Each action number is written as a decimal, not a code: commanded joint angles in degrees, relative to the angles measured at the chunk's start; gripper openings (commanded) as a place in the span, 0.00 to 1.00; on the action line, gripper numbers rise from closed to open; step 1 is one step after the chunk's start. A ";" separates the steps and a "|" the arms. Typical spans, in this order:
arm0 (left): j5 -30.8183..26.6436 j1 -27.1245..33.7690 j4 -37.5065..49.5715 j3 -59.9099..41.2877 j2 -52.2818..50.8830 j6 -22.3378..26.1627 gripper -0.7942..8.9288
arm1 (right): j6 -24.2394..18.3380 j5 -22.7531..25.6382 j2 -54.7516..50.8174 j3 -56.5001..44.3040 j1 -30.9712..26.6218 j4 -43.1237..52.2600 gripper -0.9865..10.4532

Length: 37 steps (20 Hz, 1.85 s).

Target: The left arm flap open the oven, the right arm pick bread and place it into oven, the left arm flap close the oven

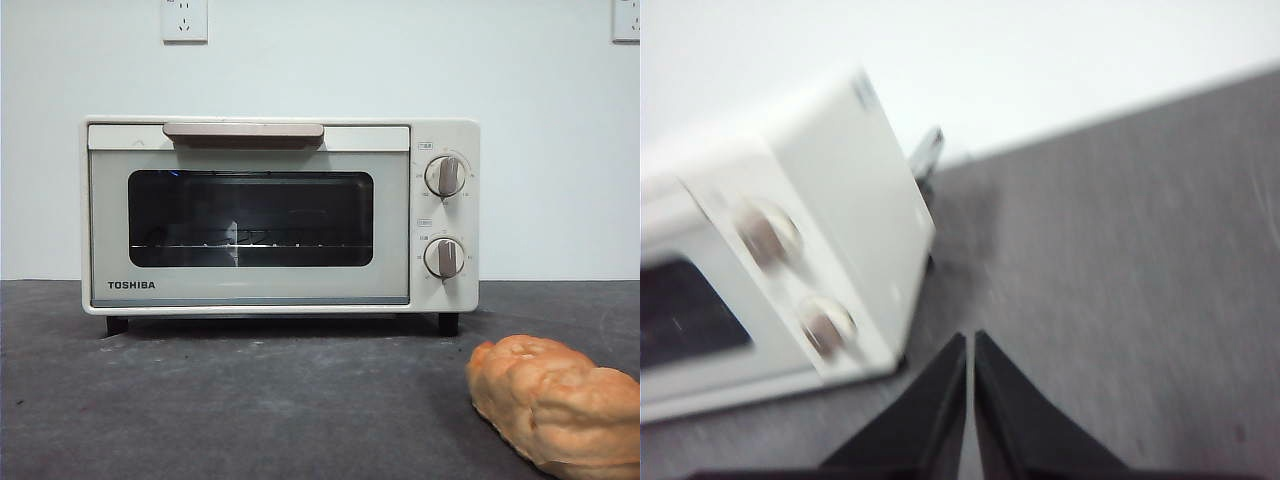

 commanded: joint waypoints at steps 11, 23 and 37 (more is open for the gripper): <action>9.18 0.09 -11.08 18.53 13.33 6.78 0.10 | -4.90 -3.30 13.40 20.70 -0.02 -9.92 0.09; 24.79 -0.09 -26.08 33.83 29.38 19.26 0.10 | -18.69 -14.88 32.65 39.98 0.00 -34.95 0.09; 28.63 -2.27 -37.51 38.14 32.20 24.63 0.10 | -23.15 -15.82 36.94 43.41 2.99 -46.01 0.10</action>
